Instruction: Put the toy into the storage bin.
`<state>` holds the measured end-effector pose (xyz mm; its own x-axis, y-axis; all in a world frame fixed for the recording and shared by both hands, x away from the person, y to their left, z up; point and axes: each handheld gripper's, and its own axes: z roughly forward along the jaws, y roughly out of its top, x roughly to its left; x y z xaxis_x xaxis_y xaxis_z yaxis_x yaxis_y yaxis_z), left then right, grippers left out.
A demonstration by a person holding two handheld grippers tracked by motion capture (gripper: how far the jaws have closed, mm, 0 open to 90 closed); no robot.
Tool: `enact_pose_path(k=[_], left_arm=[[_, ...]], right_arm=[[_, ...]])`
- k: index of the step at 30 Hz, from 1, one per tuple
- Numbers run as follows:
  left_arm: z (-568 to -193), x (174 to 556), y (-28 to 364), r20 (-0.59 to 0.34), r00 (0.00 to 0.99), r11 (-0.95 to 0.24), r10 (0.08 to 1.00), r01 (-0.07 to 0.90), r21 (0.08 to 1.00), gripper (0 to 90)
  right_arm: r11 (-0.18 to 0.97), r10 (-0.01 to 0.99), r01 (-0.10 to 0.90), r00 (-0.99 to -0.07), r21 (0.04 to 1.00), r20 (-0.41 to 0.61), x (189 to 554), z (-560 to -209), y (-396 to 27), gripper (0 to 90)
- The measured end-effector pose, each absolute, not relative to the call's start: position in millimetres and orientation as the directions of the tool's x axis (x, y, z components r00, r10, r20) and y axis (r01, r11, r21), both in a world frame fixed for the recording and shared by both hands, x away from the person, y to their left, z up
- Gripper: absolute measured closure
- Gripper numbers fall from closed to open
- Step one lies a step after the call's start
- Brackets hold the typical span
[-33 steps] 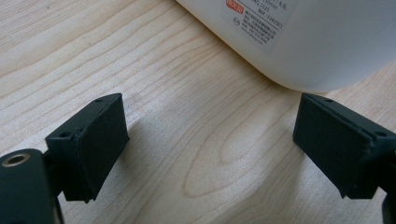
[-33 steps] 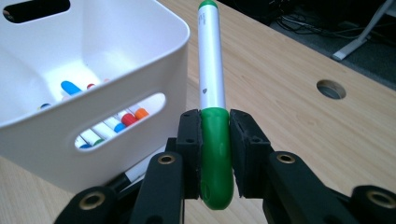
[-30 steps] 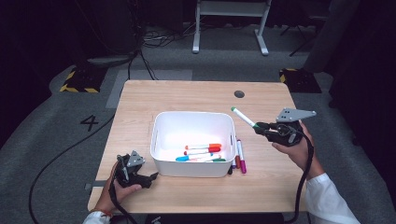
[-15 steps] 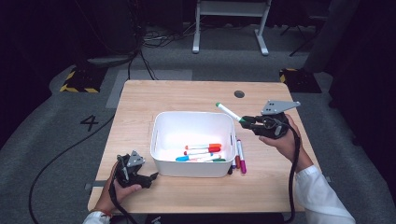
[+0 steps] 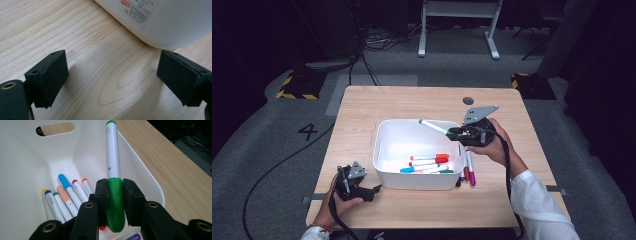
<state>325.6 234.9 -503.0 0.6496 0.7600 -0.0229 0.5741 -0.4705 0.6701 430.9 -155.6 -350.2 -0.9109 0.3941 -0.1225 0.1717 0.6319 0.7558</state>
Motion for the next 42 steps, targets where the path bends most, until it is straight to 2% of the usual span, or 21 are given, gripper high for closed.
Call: enact_pose_path(k=[10, 29, 42], left_arm=[[-503, 326, 235, -0.024, 0.651, -0.471, 0.758, 0.573, 0.670, 10.3], [-503, 326, 235, -0.021, 0.655, -0.474, 0.756, 0.569, 0.672, 10.2], [-503, 326, 235, -0.021, 0.655, -0.474, 0.756, 0.569, 0.672, 10.2]], right_arm=[[0.699, 0.330, 0.159, -0.937, 0.697, -0.117, 435, -364, -130, 75.1], [0.779, 0.164, 0.095, -0.985, 0.620, -0.056, 398, -366, -108, 75.2], [0.797, 0.135, 0.091, -0.990, 0.597, -0.029, 389, -367, -105, 75.0]])
